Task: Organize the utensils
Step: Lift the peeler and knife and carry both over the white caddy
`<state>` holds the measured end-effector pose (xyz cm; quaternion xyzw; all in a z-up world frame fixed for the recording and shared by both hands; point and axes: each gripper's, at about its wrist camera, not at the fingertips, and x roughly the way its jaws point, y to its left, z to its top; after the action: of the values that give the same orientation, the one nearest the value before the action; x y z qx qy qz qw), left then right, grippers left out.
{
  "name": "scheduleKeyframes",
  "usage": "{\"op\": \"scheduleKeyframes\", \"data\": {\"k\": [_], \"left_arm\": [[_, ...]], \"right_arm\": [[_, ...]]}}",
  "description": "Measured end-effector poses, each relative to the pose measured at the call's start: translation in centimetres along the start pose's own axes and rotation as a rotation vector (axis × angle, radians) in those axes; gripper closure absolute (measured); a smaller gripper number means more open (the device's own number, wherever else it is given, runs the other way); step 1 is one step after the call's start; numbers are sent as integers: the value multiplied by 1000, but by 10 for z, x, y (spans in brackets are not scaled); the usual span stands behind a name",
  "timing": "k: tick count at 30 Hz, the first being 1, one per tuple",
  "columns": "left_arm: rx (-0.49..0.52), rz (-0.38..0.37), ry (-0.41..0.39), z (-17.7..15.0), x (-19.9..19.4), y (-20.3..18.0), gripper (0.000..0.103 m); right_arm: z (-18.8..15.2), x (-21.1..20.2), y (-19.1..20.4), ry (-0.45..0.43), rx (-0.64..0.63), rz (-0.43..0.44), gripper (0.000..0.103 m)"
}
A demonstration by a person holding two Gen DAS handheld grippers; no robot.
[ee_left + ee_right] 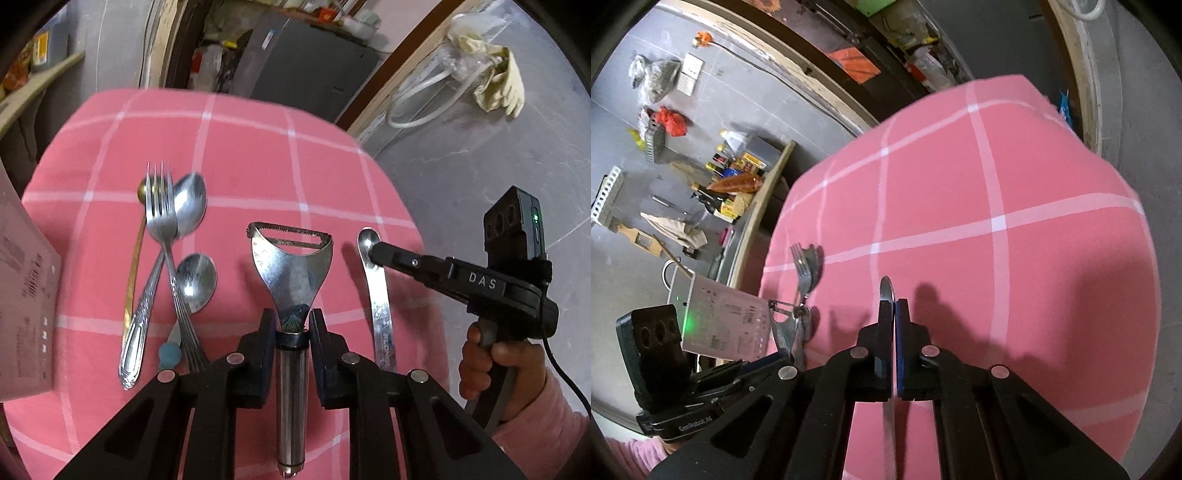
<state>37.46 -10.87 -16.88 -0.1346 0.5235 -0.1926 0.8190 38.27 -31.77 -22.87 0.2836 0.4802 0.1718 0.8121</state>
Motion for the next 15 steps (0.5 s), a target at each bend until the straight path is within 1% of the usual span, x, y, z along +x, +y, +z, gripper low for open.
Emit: {"op": "scheduleKeyframes", "data": {"k": [7,10,15], "left_arm": [[22,-13,-49,1,-23,-3,86],[37,-17,-76,1,-30,-4,86],[38,-27,-95,-2,-37,-2,86]], "right_arm": [[-6,-26,12,-55,1,4,101],[-11,-31,17,-75,1,1,101],[-23,-36,20,-87,27,0,101]]}}
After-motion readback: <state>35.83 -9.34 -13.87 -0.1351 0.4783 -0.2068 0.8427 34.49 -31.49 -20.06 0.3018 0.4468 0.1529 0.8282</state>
